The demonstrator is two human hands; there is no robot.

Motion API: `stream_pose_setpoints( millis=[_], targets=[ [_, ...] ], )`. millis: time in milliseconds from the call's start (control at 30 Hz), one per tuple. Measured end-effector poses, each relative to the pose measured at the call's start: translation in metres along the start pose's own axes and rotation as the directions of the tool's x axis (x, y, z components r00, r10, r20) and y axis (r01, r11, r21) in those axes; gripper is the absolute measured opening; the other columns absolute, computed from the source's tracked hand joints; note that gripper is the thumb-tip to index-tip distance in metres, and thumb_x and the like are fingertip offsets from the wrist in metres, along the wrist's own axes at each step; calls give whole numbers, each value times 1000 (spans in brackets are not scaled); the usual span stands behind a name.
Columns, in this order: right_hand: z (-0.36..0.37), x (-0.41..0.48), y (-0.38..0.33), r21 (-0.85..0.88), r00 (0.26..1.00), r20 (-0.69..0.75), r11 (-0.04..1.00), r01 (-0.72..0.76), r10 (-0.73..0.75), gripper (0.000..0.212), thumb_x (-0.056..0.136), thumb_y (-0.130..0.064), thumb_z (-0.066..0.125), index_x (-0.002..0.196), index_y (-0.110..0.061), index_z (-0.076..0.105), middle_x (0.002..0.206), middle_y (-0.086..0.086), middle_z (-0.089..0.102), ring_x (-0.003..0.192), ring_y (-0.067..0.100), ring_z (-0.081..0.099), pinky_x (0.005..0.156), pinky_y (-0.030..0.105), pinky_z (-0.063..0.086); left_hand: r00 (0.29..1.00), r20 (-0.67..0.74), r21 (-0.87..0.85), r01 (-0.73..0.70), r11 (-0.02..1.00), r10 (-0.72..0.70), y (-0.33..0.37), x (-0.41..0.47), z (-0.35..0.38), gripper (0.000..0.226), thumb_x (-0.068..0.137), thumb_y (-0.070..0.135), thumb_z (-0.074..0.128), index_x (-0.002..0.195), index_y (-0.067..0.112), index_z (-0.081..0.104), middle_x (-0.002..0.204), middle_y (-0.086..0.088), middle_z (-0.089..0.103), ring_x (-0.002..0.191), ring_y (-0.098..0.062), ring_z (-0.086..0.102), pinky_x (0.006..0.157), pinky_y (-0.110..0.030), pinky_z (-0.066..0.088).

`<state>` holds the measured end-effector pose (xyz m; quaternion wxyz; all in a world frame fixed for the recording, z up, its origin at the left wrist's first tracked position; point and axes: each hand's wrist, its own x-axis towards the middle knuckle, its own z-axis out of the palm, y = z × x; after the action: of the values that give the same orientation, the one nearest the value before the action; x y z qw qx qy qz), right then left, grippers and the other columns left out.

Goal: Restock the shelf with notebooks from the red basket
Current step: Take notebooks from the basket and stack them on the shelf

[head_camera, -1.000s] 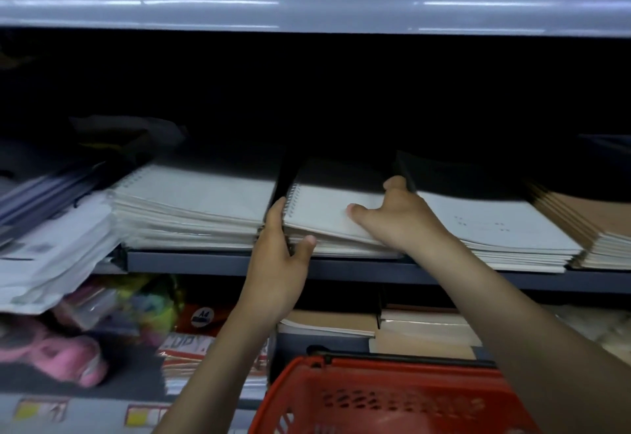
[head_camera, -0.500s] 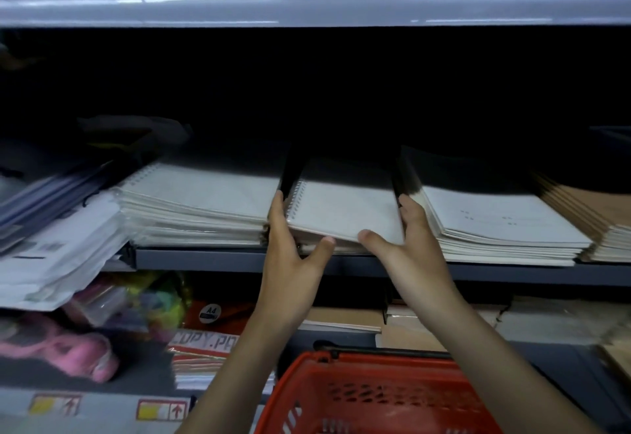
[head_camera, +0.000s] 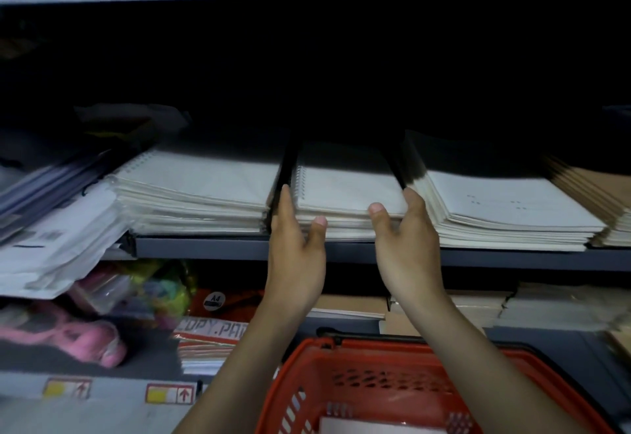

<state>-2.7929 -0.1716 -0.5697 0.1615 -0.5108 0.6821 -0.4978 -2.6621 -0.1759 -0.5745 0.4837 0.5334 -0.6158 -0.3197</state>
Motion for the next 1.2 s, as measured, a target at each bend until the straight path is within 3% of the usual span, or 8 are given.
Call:
stream_pose_setpoints(
  millis=[467,667,767,867,933,1033,1100,1200],
  targets=[
    [-16,-8,-7,33,1000,-7,999,8,-8,59,101,-43,42,151,-15,29,155,2,32,138,17,38,105,22,28,988,-133,146,-64,987,84,3,-5,4,73,97,28,52,156,19,10,161,0,18,146,-13,19,111,-20,17],
    [-42,-49,18,69,984,-135,990,124,-114,24,97,-27,52,120,-20,49,120,-5,51,89,0,56,79,4,38,908,-241,290,-270,918,343,9,-52,25,52,90,18,55,139,10,40,135,-8,39,126,-18,41,102,-21,32],
    [-45,-77,74,10,985,-108,991,133,-131,22,90,-13,56,111,-14,53,109,1,56,80,5,59,77,11,42,907,-68,457,-342,821,416,-14,-74,47,40,80,16,54,121,13,52,114,-9,51,107,-27,54,88,-41,42],
    [-46,-105,150,-148,979,193,988,-35,63,25,86,-8,55,110,-15,55,100,5,67,88,21,65,78,27,45,965,244,463,-200,863,93,-67,-96,77,28,82,12,50,110,15,55,95,-10,63,90,-32,63,78,-41,50],
    [-48,-128,202,-355,855,444,929,-109,270,26,89,-11,59,115,-13,58,108,8,70,100,25,66,80,25,42,856,402,640,-9,768,-325,-114,-119,94,32,88,17,50,120,16,54,112,-14,66,108,-33,62,92,-41,47],
    [-52,-162,260,-566,551,674,823,-42,491,43,90,-27,65,128,-14,52,125,13,63,110,28,61,91,28,45,469,386,829,201,522,-794,-178,-167,90,38,93,17,51,127,0,54,131,-17,56,121,-33,53,94,-32,43],
    [-53,-179,282,-605,410,719,796,-26,560,56,89,-30,67,137,-15,43,132,16,53,119,32,55,97,35,44,316,317,843,338,418,-894,-199,-192,81,27,92,14,53,112,-3,59,111,-16,61,99,-28,59,82,-29,44],
    [-50,-202,305,-577,356,777,813,76,518,62,93,-27,61,146,-11,33,137,18,47,126,33,50,102,36,39,227,237,748,578,327,-945,-211,-203,78,25,91,14,54,113,1,58,97,-8,56,88,-21,51,80,-27,38]
  ],
)
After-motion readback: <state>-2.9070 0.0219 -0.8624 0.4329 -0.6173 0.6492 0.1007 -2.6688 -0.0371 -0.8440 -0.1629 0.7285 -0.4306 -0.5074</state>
